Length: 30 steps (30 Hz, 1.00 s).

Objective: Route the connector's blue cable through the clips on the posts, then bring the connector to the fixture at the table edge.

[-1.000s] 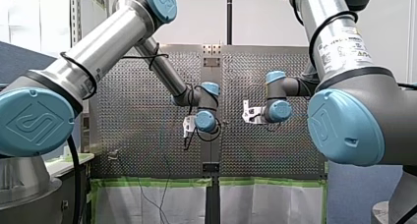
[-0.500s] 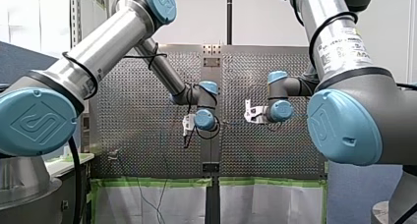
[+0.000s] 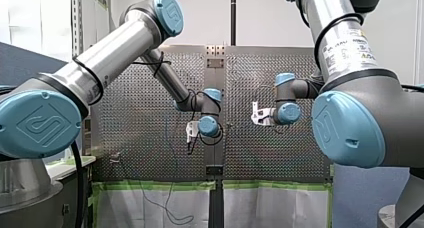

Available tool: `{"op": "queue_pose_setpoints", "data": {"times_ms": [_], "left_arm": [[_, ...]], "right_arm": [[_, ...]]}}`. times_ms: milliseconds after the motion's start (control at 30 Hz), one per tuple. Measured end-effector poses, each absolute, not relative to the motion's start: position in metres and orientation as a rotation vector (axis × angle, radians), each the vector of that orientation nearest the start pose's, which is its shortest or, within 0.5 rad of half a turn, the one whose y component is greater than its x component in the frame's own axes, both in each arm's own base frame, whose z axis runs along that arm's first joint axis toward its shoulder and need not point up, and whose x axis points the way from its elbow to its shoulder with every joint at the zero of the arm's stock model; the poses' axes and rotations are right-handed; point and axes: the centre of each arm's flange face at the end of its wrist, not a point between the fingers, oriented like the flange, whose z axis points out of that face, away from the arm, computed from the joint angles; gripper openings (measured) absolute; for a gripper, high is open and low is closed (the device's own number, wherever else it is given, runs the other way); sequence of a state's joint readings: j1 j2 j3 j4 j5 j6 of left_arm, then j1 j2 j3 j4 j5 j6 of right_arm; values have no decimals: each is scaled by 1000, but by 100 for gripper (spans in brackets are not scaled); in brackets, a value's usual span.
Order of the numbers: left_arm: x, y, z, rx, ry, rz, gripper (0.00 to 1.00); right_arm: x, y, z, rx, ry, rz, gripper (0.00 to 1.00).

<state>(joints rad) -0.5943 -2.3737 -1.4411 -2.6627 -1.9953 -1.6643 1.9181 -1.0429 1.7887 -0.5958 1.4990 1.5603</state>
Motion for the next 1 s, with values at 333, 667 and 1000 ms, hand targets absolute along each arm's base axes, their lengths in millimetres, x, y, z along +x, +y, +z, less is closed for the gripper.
{"op": "queue_pose_setpoints", "data": {"times_ms": [333, 667, 1000], "left_arm": [[533, -450, 107, 117, 1738, -119, 0], [549, -444, 116, 111, 1730, -105, 0], [556, -437, 118, 102, 1727, -94, 0]], "right_arm": [[325, -511, 150, 1625, -1072, 1410, 0], [322, -522, 143, 1619, -1083, 1408, 0], [328, -538, 134, 1621, -1080, 1437, 0]]}}
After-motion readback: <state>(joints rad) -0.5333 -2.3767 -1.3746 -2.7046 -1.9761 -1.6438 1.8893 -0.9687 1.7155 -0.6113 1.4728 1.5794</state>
